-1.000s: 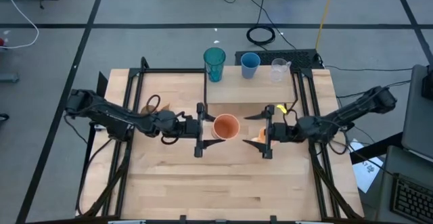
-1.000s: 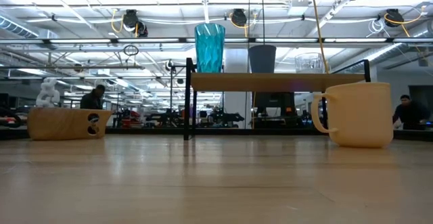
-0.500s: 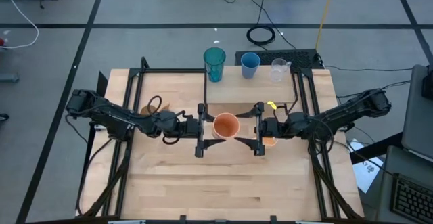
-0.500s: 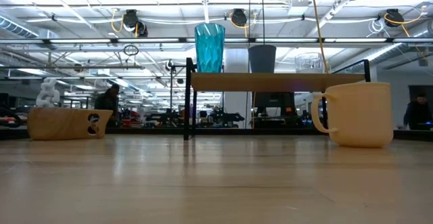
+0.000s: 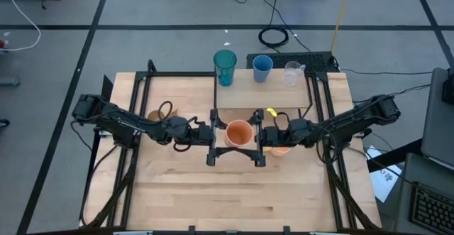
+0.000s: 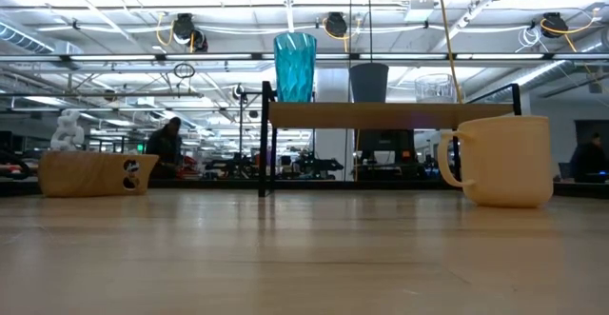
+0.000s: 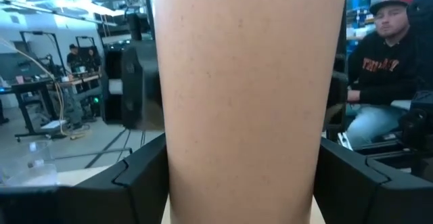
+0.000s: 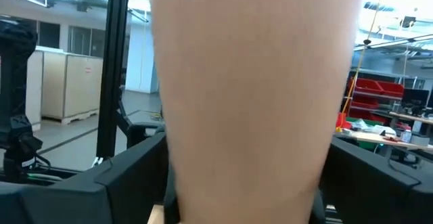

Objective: Stack small to large cups/mugs on shelf
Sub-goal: Put the orange cup on the shelf

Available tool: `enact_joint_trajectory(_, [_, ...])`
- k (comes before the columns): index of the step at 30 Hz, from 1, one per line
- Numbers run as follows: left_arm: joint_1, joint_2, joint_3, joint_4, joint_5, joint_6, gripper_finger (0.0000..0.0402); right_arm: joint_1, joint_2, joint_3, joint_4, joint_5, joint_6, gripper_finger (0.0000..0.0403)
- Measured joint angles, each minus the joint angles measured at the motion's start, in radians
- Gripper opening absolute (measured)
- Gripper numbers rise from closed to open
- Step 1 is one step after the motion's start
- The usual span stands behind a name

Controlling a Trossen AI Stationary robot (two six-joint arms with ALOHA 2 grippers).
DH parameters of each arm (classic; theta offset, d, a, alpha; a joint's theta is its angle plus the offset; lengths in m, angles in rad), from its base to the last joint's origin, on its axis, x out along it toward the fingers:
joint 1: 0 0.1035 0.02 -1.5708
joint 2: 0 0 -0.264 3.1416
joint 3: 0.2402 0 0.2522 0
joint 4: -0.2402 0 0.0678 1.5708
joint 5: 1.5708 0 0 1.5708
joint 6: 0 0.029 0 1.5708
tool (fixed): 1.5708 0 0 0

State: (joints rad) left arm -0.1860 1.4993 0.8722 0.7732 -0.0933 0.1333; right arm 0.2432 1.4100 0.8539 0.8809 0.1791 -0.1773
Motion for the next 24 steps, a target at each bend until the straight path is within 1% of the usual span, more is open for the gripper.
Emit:
enact_joint_trajectory(6, [0.000, 0.000, 0.000, 0.005, 0.000, 0.000, 0.0283, -0.001, 0.000, 0.002, -0.002, 0.000, -0.003, 0.0304])
enact_joint_trajectory(9, [0.000, 0.000, 0.000, 0.006, 0.000, 0.000, 0.0284, -0.001, 0.000, 0.002, -0.002, -0.001, -0.001, 0.0291])
enact_joint_trajectory(19, [0.000, 0.000, 0.000, 0.005, -0.001, -0.002, 0.0295, -0.001, 0.000, 0.002, -0.003, -0.002, 0.005, 0.0297])
enact_joint_trajectory(21, [0.000, 0.000, 0.000, 0.002, -0.001, -0.001, 0.0304, -0.001, 0.000, 0.002, -0.004, -0.002, 0.005, 0.0297])
enact_joint_trajectory(24, [0.000, 0.000, 0.000, -0.005, -0.004, 0.019, 0.0334, -0.001, 0.000, 0.002, -0.008, -0.002, 0.005, 0.0298])
